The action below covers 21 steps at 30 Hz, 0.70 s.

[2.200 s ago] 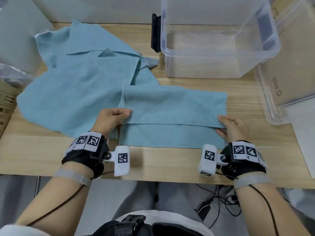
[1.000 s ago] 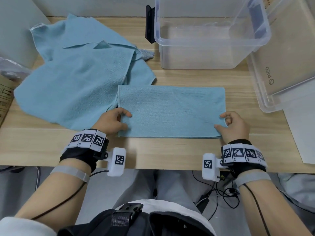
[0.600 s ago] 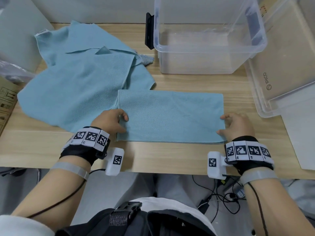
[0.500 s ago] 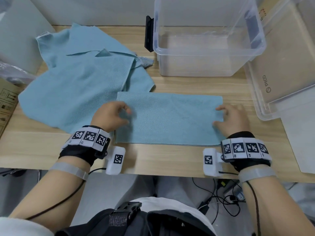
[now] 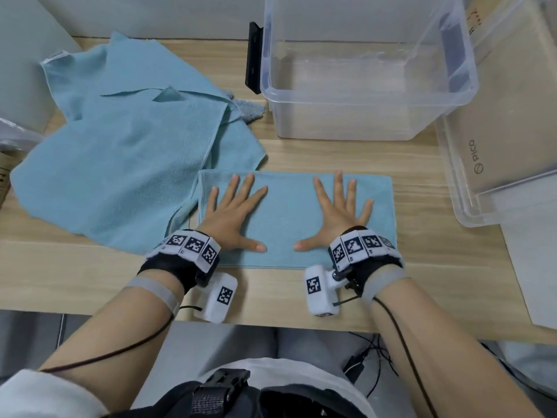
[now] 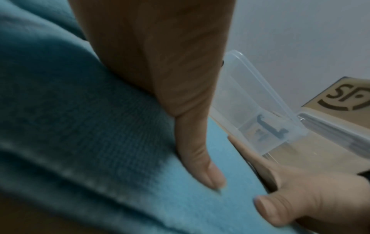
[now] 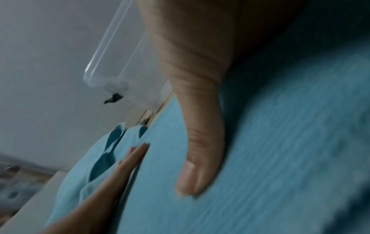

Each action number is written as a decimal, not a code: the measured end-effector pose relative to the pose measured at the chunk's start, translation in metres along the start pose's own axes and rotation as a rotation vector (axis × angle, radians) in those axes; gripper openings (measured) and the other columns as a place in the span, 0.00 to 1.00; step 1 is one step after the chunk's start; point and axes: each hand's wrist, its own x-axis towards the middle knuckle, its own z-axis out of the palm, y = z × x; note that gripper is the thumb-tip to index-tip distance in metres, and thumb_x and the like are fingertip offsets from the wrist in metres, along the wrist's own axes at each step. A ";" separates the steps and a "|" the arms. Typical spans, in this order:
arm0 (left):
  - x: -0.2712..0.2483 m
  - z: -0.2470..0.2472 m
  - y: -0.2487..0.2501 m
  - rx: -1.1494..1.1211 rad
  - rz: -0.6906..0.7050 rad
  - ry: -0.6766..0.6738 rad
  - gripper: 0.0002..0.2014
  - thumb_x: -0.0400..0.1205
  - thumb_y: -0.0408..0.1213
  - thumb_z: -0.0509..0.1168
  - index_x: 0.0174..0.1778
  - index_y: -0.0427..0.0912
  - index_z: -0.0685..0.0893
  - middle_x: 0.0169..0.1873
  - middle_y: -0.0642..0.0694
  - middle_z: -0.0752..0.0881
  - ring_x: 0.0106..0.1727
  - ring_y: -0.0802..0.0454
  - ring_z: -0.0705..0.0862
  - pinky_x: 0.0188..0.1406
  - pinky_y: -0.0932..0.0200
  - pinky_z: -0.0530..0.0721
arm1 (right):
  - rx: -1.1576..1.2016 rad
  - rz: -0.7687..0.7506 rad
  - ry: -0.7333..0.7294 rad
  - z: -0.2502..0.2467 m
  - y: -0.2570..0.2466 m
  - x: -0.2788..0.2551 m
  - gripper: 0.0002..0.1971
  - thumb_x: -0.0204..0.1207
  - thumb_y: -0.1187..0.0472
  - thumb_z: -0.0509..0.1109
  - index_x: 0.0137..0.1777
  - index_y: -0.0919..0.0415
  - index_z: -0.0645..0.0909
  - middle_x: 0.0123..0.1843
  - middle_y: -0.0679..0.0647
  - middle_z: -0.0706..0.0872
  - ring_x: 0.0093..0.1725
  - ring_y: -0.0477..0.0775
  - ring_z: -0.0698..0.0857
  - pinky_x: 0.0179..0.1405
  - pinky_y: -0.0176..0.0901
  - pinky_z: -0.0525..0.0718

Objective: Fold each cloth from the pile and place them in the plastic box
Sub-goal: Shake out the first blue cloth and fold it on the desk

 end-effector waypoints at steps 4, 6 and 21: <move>0.000 -0.002 -0.009 0.028 -0.048 0.051 0.62 0.60 0.70 0.69 0.72 0.59 0.26 0.72 0.54 0.21 0.73 0.53 0.20 0.76 0.43 0.29 | 0.026 0.136 0.016 -0.010 0.022 -0.006 0.73 0.43 0.32 0.80 0.74 0.35 0.24 0.75 0.48 0.14 0.75 0.58 0.17 0.70 0.72 0.26; -0.003 -0.005 -0.017 -0.002 -0.071 0.078 0.64 0.59 0.66 0.72 0.72 0.59 0.26 0.71 0.54 0.21 0.73 0.54 0.21 0.77 0.44 0.31 | 0.043 0.181 0.025 -0.011 0.027 -0.010 0.72 0.42 0.31 0.79 0.74 0.34 0.24 0.75 0.48 0.14 0.75 0.58 0.18 0.72 0.74 0.28; -0.024 -0.028 -0.066 -1.076 -0.562 0.557 0.09 0.67 0.32 0.74 0.38 0.44 0.80 0.34 0.41 0.85 0.37 0.45 0.85 0.57 0.46 0.85 | 1.007 0.096 -0.118 -0.016 -0.098 -0.015 0.13 0.76 0.62 0.68 0.59 0.53 0.74 0.46 0.52 0.83 0.40 0.47 0.81 0.36 0.38 0.77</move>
